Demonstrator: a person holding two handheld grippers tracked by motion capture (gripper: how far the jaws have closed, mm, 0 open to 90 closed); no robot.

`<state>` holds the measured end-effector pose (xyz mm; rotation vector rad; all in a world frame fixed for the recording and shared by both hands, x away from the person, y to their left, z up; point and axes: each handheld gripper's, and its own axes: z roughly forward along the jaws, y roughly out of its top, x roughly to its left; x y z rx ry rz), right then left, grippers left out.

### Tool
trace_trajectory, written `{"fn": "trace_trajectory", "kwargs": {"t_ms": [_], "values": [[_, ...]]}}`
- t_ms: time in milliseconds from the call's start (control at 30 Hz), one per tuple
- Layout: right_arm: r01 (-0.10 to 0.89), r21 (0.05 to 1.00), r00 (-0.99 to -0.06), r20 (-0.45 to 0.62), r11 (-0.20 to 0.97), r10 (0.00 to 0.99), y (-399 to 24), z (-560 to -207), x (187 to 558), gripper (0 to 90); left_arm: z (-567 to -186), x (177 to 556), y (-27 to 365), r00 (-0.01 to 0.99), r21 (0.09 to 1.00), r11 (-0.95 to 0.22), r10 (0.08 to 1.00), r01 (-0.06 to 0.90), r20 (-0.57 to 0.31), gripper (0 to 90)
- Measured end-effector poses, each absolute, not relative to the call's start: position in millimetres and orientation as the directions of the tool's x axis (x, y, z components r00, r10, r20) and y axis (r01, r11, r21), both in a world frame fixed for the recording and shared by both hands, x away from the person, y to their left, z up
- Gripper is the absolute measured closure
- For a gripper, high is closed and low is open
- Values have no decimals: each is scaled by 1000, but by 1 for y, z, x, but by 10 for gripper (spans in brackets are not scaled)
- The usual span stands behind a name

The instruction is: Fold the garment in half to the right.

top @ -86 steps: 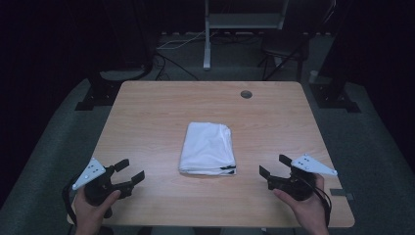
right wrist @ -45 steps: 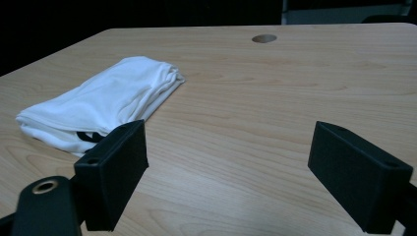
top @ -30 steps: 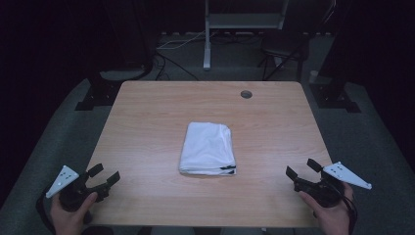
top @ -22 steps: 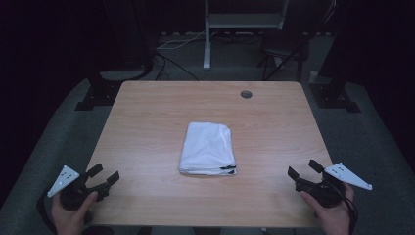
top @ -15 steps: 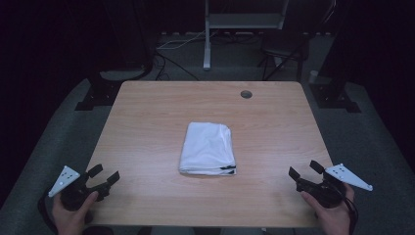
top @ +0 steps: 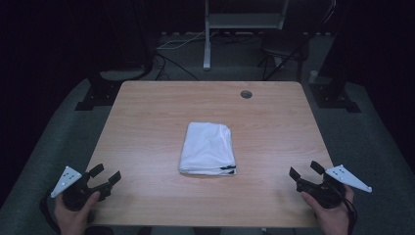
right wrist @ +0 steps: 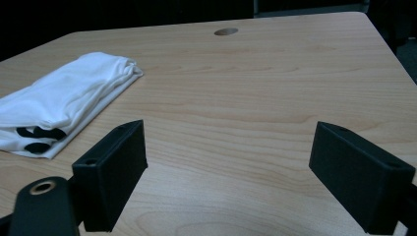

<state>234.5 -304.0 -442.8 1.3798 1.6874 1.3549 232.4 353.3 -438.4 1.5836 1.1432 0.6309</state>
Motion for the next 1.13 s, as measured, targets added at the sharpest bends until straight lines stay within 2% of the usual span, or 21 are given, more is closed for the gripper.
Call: {"fn": "trace_trajectory", "kwargs": {"t_ms": [1133], "values": [[335,942,-321,149,-35,935,-303,-444,233,134,-438,227,346,386,950,-31,918,309,-95,217]]}}
